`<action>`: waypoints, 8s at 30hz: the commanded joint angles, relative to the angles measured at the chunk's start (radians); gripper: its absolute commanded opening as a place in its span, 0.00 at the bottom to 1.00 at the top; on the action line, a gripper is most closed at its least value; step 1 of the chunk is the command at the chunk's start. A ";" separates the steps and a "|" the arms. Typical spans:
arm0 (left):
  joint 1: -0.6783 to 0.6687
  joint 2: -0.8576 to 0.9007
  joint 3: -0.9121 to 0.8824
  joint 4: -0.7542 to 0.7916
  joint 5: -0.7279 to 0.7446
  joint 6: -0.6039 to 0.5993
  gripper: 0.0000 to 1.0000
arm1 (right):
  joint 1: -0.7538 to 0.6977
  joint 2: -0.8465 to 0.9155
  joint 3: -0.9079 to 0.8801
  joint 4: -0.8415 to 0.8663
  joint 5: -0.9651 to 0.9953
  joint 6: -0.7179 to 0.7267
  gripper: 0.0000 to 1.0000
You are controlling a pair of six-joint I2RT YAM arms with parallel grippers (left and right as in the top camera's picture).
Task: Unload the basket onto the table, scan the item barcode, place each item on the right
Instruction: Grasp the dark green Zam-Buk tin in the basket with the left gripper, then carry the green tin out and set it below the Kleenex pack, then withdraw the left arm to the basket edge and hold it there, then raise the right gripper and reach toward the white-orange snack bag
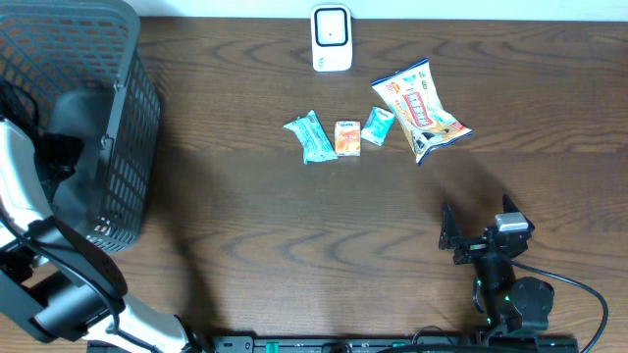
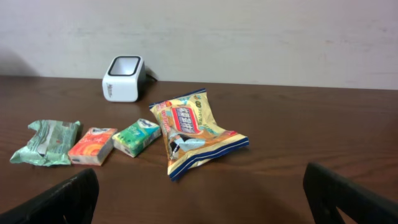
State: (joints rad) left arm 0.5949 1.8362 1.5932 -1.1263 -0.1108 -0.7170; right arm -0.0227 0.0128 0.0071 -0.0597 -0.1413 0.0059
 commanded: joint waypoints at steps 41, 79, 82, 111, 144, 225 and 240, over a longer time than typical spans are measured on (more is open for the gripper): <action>0.005 0.012 -0.347 0.246 0.069 -0.107 0.91 | 0.008 -0.004 -0.002 -0.004 0.000 -0.011 0.99; 0.005 -0.380 -0.146 0.301 0.308 -0.051 0.57 | 0.008 -0.004 -0.002 -0.004 0.000 -0.011 0.99; 0.005 -0.494 -0.137 0.378 0.424 -0.083 0.57 | 0.008 -0.004 -0.002 -0.004 0.000 -0.011 0.99; -1.069 -0.310 -0.137 0.523 0.333 0.070 0.57 | 0.008 -0.004 -0.002 -0.004 0.000 -0.011 0.99; -1.095 -0.143 -0.136 0.528 0.270 0.148 0.98 | 0.008 -0.004 -0.002 -0.004 0.000 -0.011 0.99; -0.545 -0.397 -0.149 0.061 0.170 0.137 0.98 | 0.009 -0.004 -0.002 0.047 -0.576 0.568 0.99; -0.545 -0.397 -0.149 0.061 0.170 0.137 0.98 | 0.009 -0.004 -0.002 0.105 -0.573 0.854 0.99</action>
State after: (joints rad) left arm 0.0452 1.4376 1.4456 -1.0622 0.0719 -0.5789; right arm -0.0227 0.0128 0.0071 0.0399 -0.6998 0.8135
